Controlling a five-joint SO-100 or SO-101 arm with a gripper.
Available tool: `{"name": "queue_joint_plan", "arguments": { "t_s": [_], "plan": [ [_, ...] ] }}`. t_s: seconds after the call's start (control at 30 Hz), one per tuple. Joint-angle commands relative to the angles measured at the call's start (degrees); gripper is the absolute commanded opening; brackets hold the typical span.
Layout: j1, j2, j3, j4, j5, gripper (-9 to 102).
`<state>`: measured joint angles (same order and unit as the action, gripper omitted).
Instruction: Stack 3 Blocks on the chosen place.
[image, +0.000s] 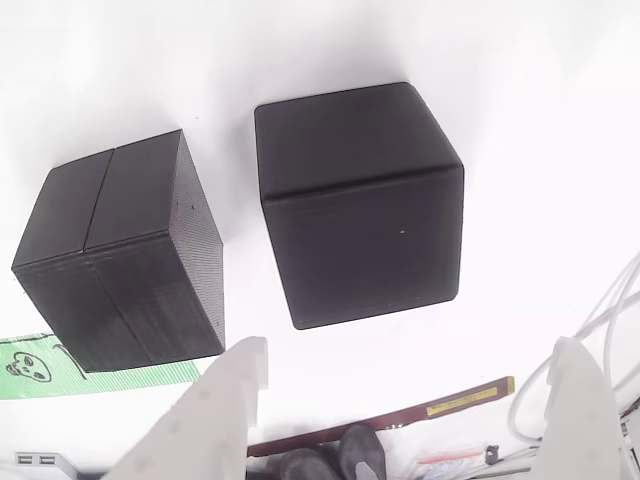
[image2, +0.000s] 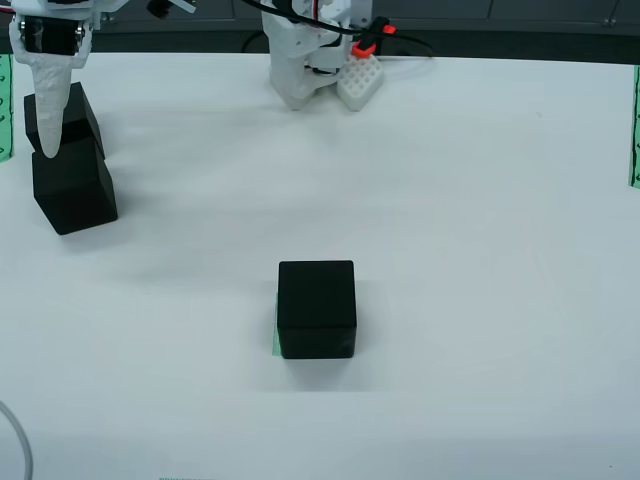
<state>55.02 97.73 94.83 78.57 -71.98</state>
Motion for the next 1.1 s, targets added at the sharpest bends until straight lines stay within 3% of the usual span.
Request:
{"name": "queue_joint_plan", "arguments": {
  "t_s": [0.0, 1.07],
  "plan": [
    [0.62, -1.49, -2.9, 0.18, -1.76, 33],
    [0.18, -16.79, -5.71, -6.42, -3.96, 32]
  ]
}}
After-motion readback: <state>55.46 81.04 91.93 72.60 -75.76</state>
